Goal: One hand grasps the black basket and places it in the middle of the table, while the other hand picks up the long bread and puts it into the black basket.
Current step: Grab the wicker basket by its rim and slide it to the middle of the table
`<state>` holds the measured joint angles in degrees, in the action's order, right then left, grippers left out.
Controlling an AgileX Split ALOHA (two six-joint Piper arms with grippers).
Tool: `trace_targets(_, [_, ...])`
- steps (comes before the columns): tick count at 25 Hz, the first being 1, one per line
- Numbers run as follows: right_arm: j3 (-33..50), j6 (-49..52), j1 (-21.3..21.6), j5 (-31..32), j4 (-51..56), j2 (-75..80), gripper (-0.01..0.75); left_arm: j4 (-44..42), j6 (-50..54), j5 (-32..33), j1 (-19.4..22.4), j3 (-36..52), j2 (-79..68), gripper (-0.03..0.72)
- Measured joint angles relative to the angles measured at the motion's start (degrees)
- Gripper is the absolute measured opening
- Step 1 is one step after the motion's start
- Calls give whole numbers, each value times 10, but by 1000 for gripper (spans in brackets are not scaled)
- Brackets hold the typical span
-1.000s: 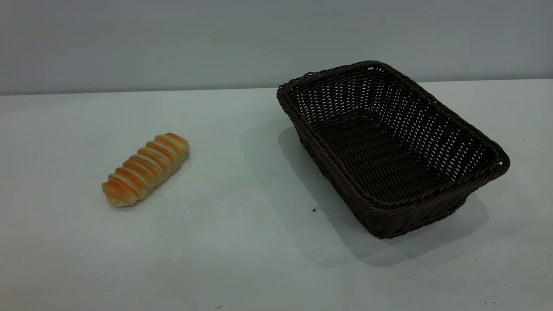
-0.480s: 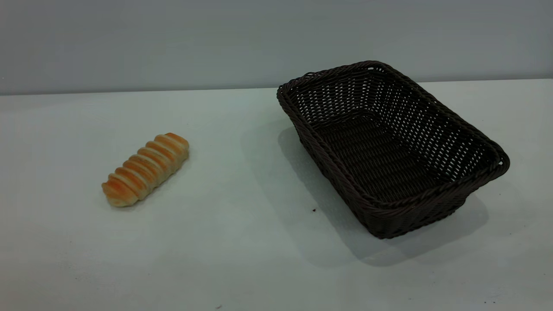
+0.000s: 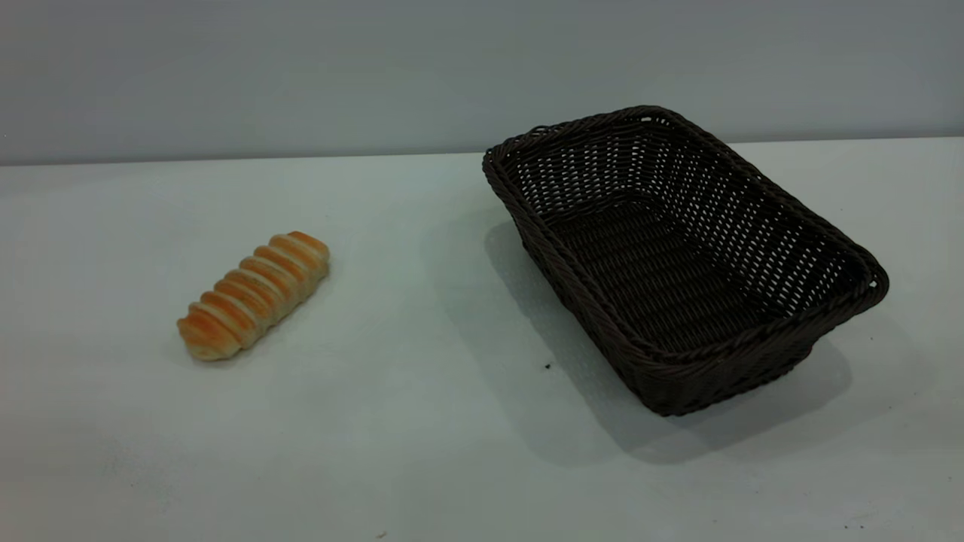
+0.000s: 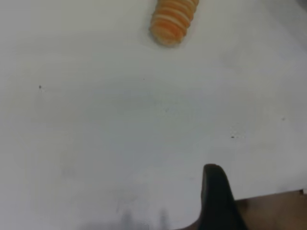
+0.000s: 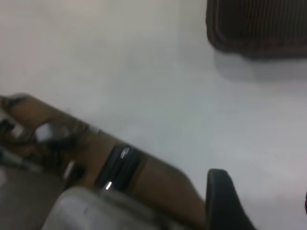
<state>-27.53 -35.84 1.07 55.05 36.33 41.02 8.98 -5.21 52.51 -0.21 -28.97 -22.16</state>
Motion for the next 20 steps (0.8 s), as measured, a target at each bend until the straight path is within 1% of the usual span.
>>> trace_targets(3, [0,-10,-3,-27,5,100,425,-10,17,-21,0,0,-21,477])
trace_targets(5, [0,-24,-16,-48,11,161,425,-20,27,-30,0,0,-26,477])
trace_targets(9, [-9,-31,-79,-111,22,266,425,-46,52,-36,0,0,-26,477])
trace_targets(11, [-21,-19,-118,-144,28,308,425,-49,56,-25,0,0,-26,477])
trace_targets(13, [-36,9,-143,-168,33,341,425,-50,57,-10,0,0,-26,477])
trace_targets(15, [-50,42,-152,-189,39,369,425,-52,52,9,0,0,-26,477])
trace_targets(20, [-69,103,-153,-261,55,412,425,-52,52,30,0,0,-26,477])
